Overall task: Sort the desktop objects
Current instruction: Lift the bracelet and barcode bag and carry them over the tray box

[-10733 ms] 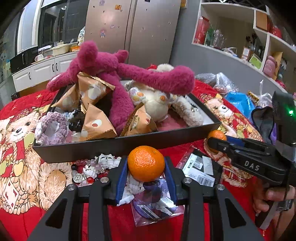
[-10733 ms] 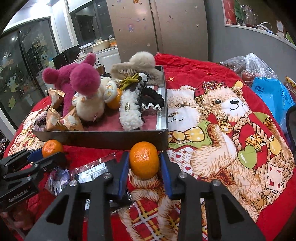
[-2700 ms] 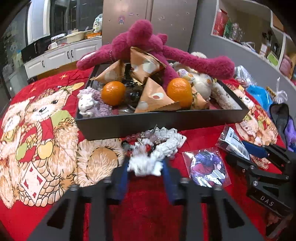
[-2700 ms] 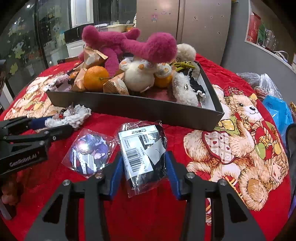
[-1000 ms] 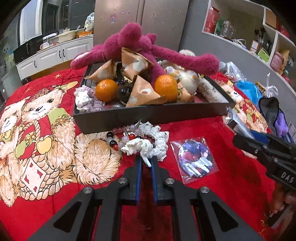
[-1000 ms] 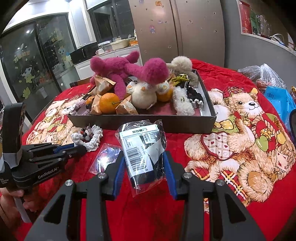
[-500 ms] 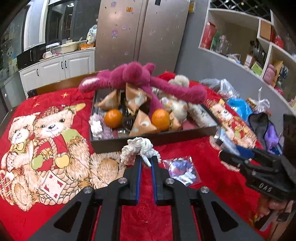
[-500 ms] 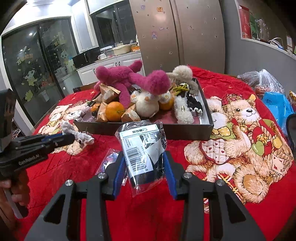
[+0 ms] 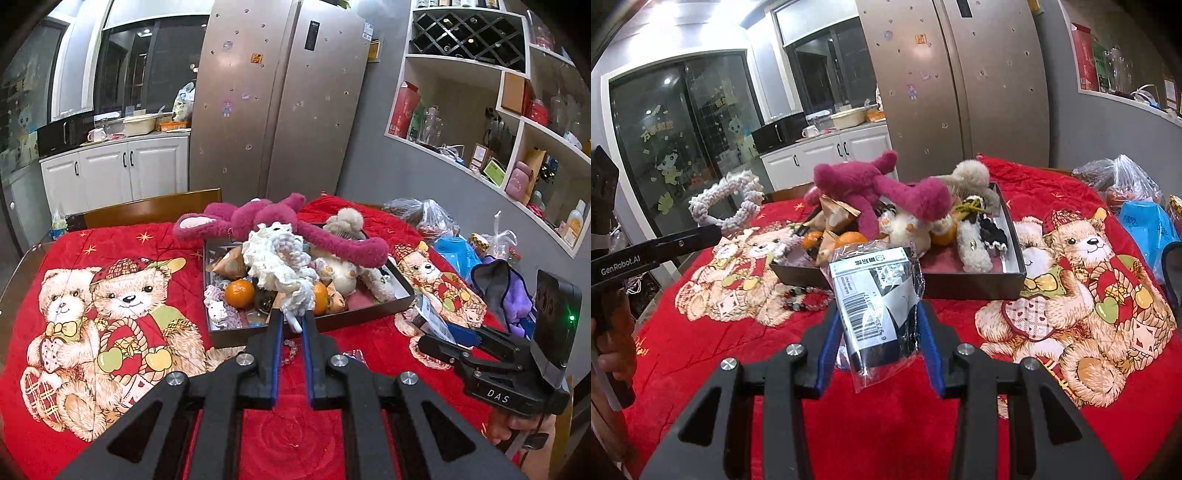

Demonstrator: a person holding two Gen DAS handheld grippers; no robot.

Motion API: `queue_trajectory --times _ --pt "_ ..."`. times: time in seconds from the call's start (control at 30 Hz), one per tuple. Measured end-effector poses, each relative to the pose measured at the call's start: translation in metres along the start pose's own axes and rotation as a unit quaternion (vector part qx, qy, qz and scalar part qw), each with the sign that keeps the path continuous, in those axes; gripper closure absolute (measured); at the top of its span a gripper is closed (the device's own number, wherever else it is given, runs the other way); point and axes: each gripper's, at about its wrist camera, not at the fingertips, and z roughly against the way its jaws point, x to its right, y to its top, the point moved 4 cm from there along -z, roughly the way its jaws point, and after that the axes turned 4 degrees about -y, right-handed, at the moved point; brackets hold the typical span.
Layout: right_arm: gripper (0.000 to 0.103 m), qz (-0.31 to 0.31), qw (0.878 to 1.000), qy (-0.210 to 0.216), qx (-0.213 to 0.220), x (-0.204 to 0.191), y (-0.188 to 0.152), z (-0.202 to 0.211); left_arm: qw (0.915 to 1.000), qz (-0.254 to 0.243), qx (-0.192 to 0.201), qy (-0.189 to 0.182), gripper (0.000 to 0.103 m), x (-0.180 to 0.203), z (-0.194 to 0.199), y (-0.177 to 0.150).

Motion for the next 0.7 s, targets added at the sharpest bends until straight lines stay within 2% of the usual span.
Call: queue_trajectory --times 0.33,0.57,0.7 --pt "0.061 -0.002 1.000 0.003 0.021 -0.003 0.006 0.014 1.0000 -0.008 -0.003 -0.003 0.093 0.008 -0.001 -0.004" --pt "0.061 0.000 0.998 0.053 0.045 -0.015 0.015 0.025 0.9999 -0.010 0.003 -0.007 0.093 0.010 0.003 0.001" --pt "0.061 0.006 0.997 0.049 0.065 -0.023 0.031 0.037 0.9997 -0.016 0.016 -0.004 0.093 0.012 0.010 0.009"
